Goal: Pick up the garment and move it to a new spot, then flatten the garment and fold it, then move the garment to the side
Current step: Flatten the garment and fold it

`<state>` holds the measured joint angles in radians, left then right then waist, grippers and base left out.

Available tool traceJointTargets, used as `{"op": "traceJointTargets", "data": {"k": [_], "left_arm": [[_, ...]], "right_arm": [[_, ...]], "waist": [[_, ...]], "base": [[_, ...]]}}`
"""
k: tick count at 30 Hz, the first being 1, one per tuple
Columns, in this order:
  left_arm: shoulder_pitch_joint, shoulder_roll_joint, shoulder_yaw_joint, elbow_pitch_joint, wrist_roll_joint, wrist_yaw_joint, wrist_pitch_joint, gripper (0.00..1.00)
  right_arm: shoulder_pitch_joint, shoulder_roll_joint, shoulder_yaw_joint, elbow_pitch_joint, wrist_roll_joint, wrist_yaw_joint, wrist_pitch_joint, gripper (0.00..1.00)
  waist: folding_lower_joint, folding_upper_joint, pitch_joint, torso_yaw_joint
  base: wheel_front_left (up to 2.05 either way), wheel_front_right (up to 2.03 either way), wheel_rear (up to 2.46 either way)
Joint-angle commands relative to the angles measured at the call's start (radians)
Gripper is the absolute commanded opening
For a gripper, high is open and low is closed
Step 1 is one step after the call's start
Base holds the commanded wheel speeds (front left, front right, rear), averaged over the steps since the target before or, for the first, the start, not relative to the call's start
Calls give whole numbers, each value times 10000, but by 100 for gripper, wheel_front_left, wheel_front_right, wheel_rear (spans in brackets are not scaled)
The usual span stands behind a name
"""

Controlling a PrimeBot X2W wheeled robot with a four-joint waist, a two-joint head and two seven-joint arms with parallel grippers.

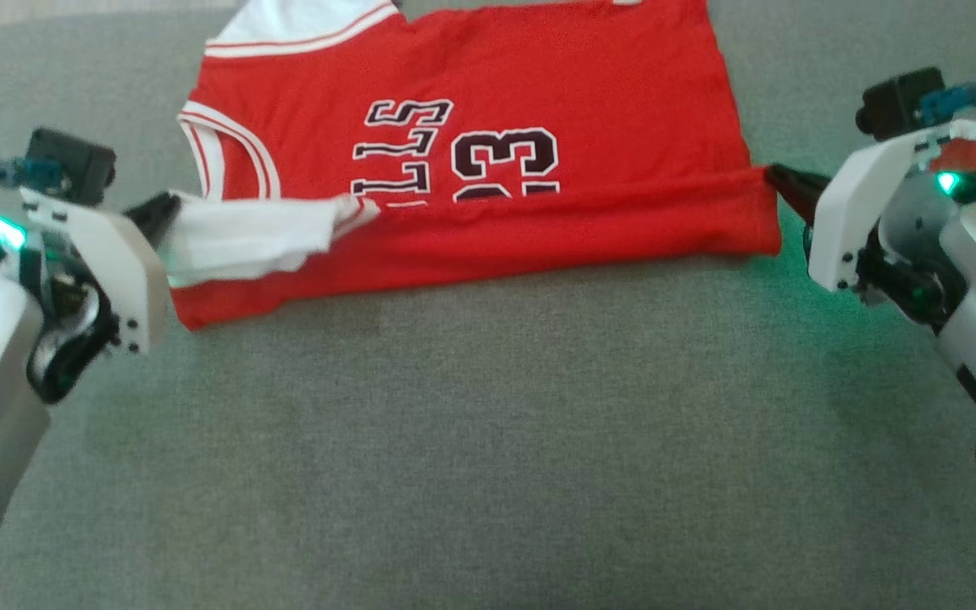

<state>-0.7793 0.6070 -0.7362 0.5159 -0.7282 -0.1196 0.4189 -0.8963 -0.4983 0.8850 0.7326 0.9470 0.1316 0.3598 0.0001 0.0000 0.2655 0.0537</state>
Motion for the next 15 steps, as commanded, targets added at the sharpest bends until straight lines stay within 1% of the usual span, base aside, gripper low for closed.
{"op": "traceJointTargets", "data": {"k": [1, 7, 9, 10, 11, 12, 13, 15], "left_arm": [[-644, 415, 431, -145, 85, -15, -71, 0], [-1577, -7, 154, 1070, 387, -55, -261, 0], [-1699, -66, 110, 1241, 435, -59, -314, 0], [-1983, -199, 82, 1579, 692, 116, -688, 100], [-2081, -281, -4, 1736, 824, 118, -818, 100], [-2178, -381, 0, 1887, 880, 162, -1014, 100], [-2289, -498, 83, 2025, 916, 308, -1335, 100], [-2534, -712, 308, 2276, 1116, 887, -2293, 100]], "right_arm": [[-267, -35, -65, -165, -69, -9, -119, 0], [-735, 256, -6, 123, -154, -9, -377, 0], [-792, 284, 17, 194, -186, -9, -405, 0], [-964, 325, 17, 389, -378, -9, -675, 84], [-1010, 389, -26, 525, -387, -9, -762, 100], [-1060, 455, -78, 609, -373, -9, -874, 100], [-1121, 512, -162, 691, -350, -9, -1029, 100], [-1253, 587, -338, 830, -354, -9, -1471, 100]], "waist": [[-1, 0, 117, -49], [-1, 0, 551, -159], [-1, 0, 591, -175], [-1, 0, 663, -199], [-1, 0, 675, -207], [-1, 0, 681, -215], [-1, 0, 685, -222], [-1, 0, 665, -227]], "base": [[0, 0, 0], [0, 0, 0], [0, 0, 0], [0, 0, 0], [0, 0, 0], [0, 0, 0], [0, 0, 0], [0, 0, 0]]}}
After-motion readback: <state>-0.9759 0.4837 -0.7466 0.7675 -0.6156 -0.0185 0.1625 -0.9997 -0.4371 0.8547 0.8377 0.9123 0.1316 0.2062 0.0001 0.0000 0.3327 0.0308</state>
